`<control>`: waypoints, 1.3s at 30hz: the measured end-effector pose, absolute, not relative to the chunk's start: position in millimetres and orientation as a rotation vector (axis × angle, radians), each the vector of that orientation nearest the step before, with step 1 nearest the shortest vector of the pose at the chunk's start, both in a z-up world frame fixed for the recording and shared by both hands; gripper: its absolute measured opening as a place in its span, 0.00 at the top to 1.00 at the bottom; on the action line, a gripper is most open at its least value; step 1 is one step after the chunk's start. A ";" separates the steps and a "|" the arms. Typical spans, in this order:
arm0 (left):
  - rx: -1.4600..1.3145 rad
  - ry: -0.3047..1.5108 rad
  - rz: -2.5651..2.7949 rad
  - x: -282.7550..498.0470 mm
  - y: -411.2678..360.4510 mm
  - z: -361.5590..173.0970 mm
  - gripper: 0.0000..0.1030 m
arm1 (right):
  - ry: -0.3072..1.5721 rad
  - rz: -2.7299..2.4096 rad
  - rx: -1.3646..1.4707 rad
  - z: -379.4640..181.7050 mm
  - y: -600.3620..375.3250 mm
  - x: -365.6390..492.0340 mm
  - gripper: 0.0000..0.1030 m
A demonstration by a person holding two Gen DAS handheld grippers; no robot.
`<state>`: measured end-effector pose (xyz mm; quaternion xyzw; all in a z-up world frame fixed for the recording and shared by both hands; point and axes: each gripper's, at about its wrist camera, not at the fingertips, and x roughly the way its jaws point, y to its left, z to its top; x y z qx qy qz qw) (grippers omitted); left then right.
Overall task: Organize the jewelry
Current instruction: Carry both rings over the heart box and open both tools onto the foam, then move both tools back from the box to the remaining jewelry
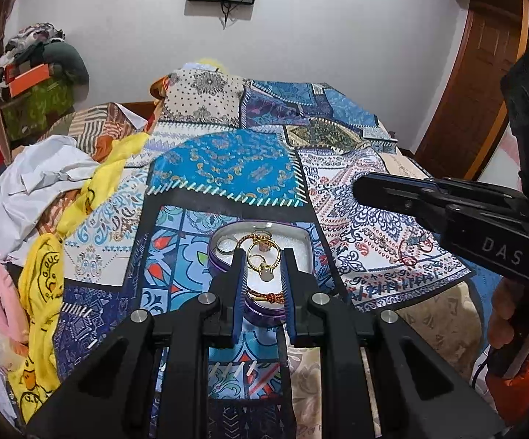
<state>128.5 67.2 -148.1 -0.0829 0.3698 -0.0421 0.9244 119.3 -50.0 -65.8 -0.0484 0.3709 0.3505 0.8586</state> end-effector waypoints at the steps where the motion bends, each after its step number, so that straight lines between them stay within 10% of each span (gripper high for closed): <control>1: -0.171 0.763 -0.090 130.4 67.0 -150.5 0.83 | 0.786 0.736 -0.105 -68.1 -48.3 120.8 0.92; 28: -0.151 0.835 -0.116 154.7 60.1 -182.2 0.83 | 0.924 0.744 -0.185 -111.6 -20.1 140.0 0.92; 39: -0.144 0.795 -0.086 142.5 63.9 -159.5 0.83 | 0.869 0.709 -0.176 -89.1 -31.6 132.0 0.69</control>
